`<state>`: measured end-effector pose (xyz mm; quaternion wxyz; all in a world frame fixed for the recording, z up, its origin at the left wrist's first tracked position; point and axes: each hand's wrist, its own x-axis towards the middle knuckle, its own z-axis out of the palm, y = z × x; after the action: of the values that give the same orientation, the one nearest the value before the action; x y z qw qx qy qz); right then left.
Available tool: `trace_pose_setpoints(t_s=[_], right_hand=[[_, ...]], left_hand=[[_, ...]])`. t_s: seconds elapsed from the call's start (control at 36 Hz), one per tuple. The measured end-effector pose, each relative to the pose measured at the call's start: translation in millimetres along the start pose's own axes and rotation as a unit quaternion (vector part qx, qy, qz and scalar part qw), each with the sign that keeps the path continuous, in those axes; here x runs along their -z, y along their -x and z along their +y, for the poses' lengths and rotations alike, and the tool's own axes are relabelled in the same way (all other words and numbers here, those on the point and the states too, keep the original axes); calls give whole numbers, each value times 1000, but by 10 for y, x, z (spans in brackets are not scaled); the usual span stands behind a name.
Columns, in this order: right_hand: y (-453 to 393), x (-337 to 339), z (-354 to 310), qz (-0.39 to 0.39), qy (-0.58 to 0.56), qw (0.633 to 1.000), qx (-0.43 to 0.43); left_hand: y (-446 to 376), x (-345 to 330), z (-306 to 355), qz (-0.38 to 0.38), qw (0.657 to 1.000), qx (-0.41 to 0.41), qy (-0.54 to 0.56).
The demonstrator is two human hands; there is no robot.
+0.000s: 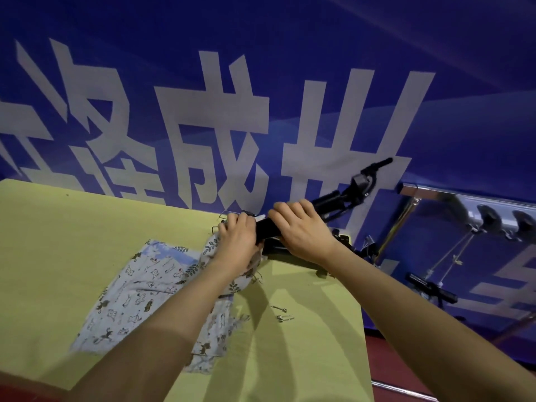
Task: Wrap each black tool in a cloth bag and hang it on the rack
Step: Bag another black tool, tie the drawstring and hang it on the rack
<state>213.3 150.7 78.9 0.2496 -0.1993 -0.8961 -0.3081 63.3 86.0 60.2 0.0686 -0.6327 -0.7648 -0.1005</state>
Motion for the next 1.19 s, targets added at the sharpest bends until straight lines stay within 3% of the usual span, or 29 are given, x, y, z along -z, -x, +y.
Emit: trace_pose_setpoints(t_s=[0.08, 0.14, 0.25, 0.36, 0.42, 0.58, 0.67, 0.75, 0.92, 1.06, 1.19], right_hand=[[69, -11, -9, 61, -23, 998, 5], [125, -53, -32, 51, -46, 998, 2], [123, -131, -93, -79, -146, 981, -103], [-60, -201, -166, -237, -238, 912, -237], [-160, -259, -201, -254, -275, 882, -287], [-344, -394, -228, -309, -334, 827, -330], [-370, -415, -221, -295, -404, 798, -336], [-399, -297, -241, -234, -545, 709, -381], [-507, -147, -185, -155, -554, 715, -396], [-590, -85, -182, -131, -622, 638, -434], [-624, -60, -247, -111, -644, 595, -468]], left_hand=[[-39, 29, -110, 5, 998, 30, 55], [-59, 40, -181, 11, 995, 48, 91], [-32, 104, -268, 24, 981, 58, 183], [26, 211, -283, 39, 960, 58, 273], [31, 239, -291, 44, 951, 62, 300], [89, 244, -330, 44, 928, 90, 358], [108, 213, -354, 44, 917, 108, 381], [105, 194, -365, 57, 915, 111, 384], [63, 83, -381, 69, 924, 108, 360], [55, -33, -363, 62, 937, 107, 327], [56, -69, -349, 55, 950, 78, 299]])
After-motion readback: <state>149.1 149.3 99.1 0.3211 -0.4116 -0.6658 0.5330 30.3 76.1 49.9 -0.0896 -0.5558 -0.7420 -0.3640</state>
